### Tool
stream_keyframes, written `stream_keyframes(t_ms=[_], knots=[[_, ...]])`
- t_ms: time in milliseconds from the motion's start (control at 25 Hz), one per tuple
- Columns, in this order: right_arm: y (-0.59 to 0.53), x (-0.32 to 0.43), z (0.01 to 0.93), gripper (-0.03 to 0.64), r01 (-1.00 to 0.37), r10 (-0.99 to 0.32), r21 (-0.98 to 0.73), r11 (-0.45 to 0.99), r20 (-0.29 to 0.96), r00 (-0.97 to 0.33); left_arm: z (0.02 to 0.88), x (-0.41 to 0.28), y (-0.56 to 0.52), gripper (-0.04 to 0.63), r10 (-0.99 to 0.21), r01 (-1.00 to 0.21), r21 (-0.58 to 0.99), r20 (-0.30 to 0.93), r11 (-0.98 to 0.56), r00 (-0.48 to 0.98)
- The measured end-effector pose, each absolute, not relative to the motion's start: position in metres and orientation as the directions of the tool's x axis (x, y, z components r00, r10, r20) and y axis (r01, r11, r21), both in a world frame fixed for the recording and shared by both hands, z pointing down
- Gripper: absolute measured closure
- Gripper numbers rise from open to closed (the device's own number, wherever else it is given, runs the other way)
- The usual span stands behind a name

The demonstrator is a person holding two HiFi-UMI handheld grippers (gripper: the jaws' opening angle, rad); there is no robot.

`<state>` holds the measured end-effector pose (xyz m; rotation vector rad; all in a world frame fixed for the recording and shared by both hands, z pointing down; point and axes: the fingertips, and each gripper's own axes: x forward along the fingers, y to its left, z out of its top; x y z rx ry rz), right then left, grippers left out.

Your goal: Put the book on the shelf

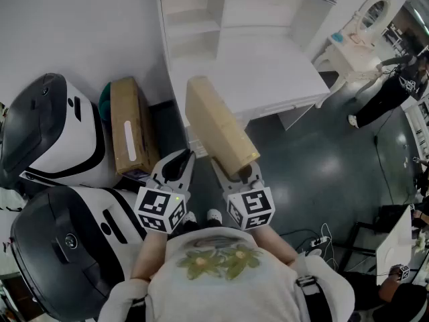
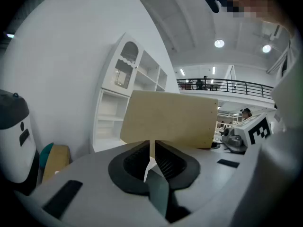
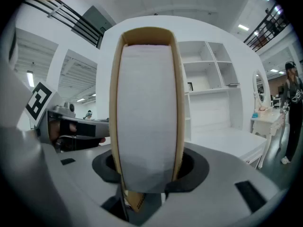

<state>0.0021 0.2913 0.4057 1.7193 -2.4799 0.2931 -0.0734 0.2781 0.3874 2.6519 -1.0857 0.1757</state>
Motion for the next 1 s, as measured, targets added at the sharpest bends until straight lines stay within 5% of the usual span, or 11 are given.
stream_keyframes(t_ms=[1000], knots=[[0.275, 0.064, 0.405, 0.379, -0.921, -0.913, -0.124, 0.370, 0.136, -0.385, 0.395, -0.016, 0.268, 0.538, -0.691, -0.722, 0.187, 0.210, -0.666, 0.692]])
